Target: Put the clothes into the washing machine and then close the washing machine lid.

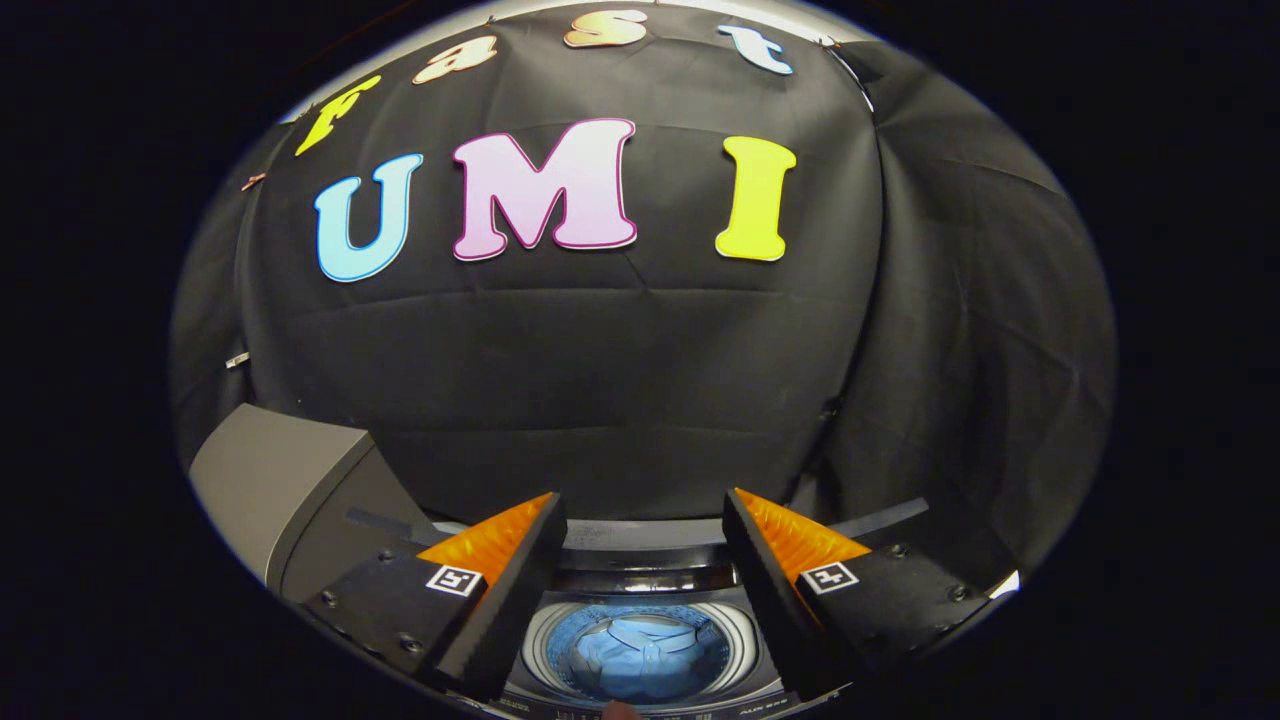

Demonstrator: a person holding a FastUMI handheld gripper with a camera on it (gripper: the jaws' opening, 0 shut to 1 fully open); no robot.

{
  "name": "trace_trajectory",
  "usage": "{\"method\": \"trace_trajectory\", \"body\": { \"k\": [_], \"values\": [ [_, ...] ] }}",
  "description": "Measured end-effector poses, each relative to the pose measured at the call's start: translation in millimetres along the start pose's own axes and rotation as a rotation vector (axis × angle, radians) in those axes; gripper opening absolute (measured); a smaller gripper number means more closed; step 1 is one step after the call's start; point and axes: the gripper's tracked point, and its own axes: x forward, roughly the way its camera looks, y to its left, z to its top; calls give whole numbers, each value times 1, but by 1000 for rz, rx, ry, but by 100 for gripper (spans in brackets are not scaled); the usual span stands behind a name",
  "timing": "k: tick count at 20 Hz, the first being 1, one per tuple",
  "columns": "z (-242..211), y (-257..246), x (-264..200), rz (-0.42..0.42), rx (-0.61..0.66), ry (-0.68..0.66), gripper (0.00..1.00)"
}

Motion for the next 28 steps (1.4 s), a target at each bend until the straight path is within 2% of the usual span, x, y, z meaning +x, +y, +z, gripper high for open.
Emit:
{"method": "trace_trajectory", "body": {
  "k": [12,18,23,25,28],
  "values": [
    [-28,0,-14,30,16,9,99],
    [-92,-3,-7,28,-38,136,98],
    [-142,-1,-10,28,-20,232,98],
    [-145,2,-8,35,-21,242,98],
    [-104,4,-19,48,-22,147,98]
  ]
}}
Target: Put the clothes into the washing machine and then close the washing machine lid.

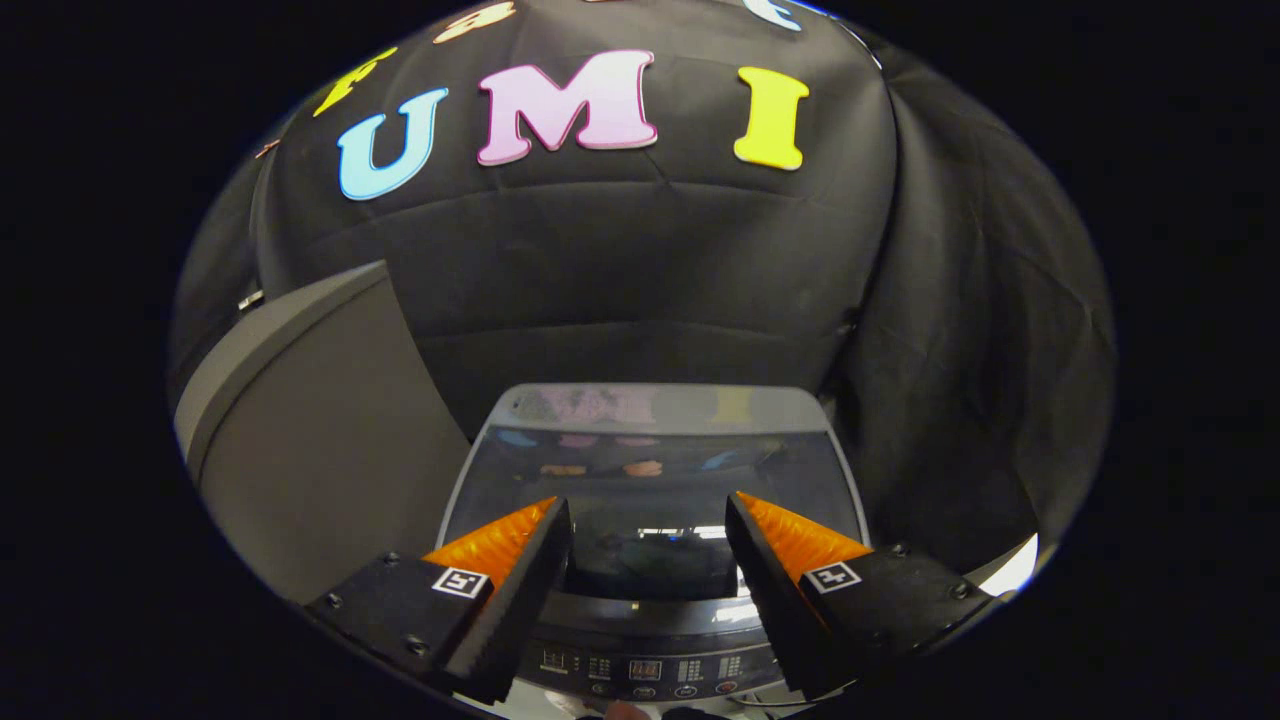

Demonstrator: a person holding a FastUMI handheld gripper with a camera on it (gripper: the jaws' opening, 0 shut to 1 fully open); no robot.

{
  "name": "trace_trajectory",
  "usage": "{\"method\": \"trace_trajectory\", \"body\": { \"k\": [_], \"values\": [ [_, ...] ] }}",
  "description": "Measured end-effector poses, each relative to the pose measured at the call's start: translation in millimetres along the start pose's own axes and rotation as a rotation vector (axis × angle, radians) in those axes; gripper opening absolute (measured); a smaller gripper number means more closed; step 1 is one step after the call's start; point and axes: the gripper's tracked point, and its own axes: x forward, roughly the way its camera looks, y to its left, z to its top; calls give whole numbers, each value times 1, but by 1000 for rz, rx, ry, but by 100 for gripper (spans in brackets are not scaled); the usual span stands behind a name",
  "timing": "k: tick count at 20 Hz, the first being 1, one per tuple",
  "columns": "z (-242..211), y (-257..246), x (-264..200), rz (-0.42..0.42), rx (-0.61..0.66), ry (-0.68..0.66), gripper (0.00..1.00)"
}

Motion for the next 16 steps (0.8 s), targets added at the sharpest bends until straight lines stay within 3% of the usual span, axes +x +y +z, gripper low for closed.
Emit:
{"method": "trace_trajectory", "body": {
  "k": [11,16],
  "values": [
    [235,23,-119,48,33,-550,98],
    [279,36,-163,42,-22,-636,98]
  ]
}}
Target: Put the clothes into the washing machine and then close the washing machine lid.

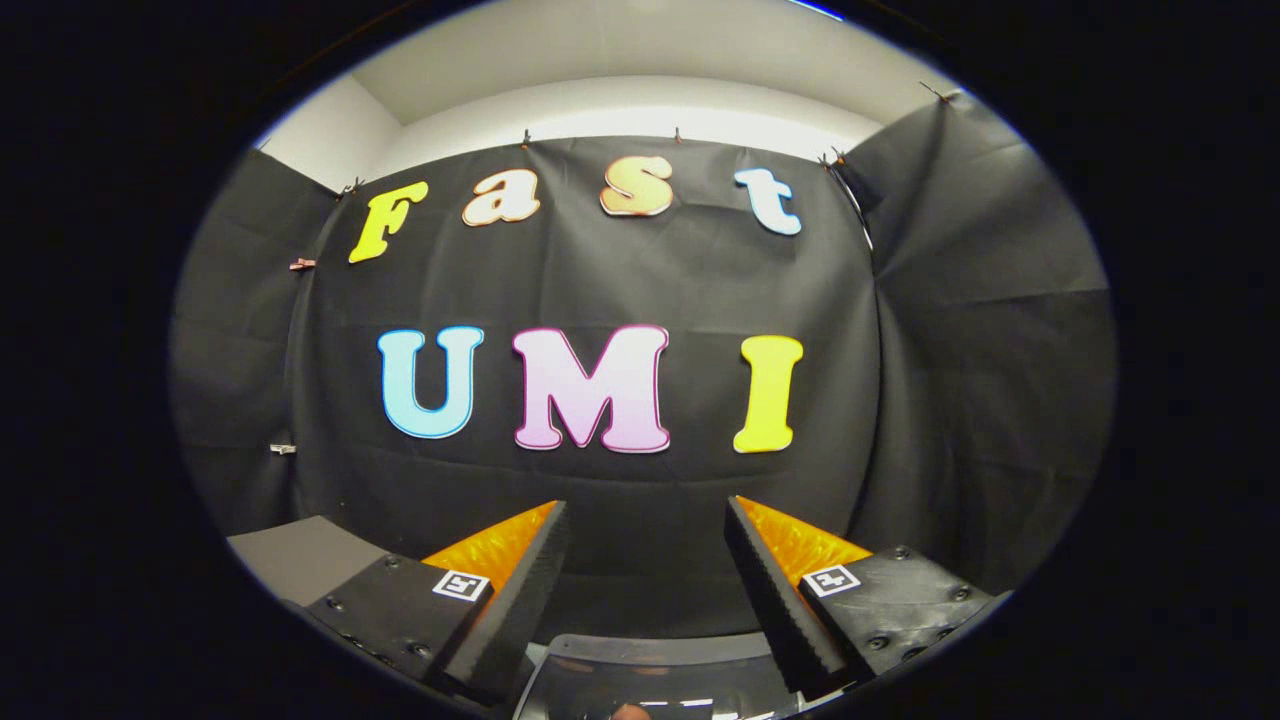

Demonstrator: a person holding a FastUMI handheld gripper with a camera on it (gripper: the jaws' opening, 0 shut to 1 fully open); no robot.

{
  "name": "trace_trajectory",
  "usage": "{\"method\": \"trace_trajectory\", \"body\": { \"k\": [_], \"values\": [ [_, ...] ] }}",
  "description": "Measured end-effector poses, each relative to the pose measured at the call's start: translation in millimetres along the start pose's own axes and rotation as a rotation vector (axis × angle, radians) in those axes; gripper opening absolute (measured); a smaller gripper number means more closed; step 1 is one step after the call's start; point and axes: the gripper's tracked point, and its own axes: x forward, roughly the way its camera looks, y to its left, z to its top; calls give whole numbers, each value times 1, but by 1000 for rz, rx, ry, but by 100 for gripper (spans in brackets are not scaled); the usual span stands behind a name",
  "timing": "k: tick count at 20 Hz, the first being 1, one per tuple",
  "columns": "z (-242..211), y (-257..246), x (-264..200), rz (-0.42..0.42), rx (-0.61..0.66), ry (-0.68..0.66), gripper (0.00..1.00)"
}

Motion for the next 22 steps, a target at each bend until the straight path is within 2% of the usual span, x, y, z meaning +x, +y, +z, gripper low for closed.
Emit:
{"method": "trace_trajectory", "body": {
  "k": [8,22],
  "values": [
    [41,22,-21,-4,-22,-66,98],
    [33,28,-25,5,44,-54,97]
  ]
}}
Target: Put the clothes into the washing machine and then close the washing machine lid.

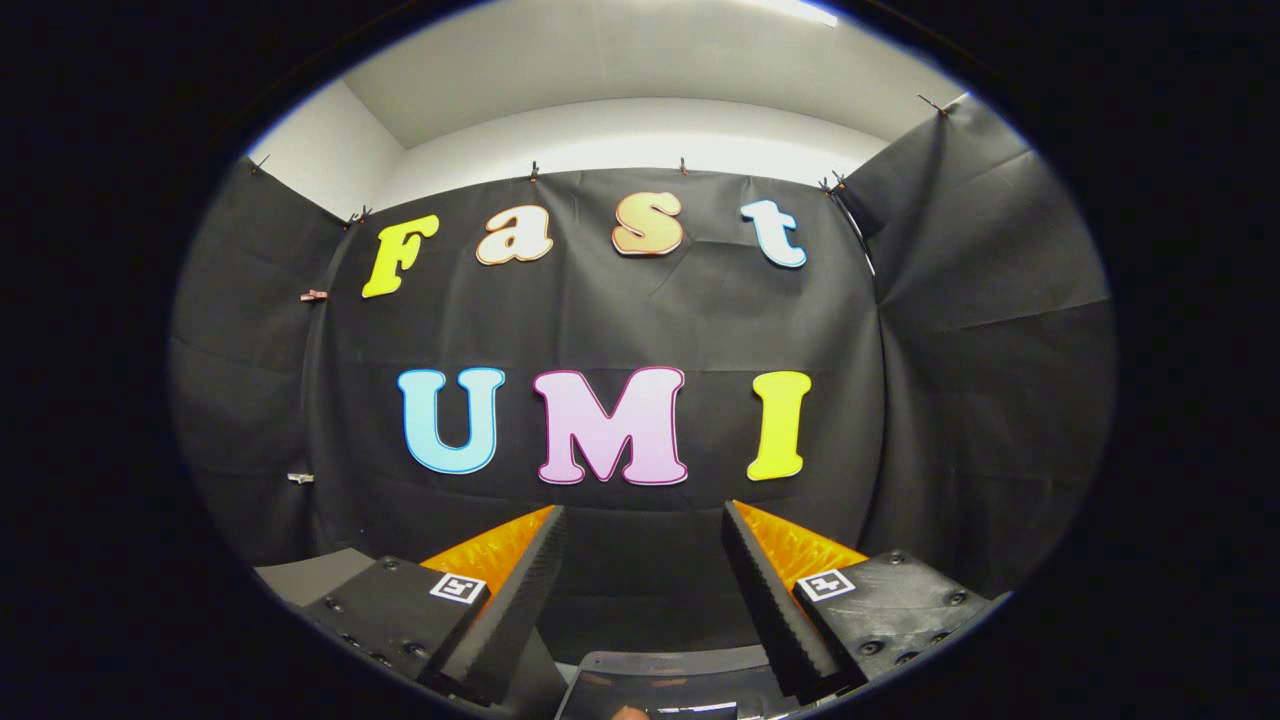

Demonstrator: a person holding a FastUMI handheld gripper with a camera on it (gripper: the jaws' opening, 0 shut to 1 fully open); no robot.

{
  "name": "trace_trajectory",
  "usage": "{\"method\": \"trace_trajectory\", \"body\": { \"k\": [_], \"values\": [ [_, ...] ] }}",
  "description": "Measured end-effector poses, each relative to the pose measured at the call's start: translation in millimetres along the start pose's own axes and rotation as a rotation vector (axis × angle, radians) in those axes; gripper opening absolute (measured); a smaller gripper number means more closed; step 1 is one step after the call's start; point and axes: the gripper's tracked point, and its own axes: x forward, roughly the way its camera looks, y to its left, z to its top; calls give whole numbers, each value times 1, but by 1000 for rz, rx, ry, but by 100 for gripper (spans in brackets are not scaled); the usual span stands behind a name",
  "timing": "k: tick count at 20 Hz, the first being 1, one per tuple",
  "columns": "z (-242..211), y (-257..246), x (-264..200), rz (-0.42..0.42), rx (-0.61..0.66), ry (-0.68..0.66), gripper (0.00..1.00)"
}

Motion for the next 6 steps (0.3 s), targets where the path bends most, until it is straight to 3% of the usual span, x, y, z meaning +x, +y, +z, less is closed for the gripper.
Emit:
{"method": "trace_trajectory", "body": {
  "k": [6],
  "values": [
    [-3,11,-1,18,-8,5,97]
  ]
}}
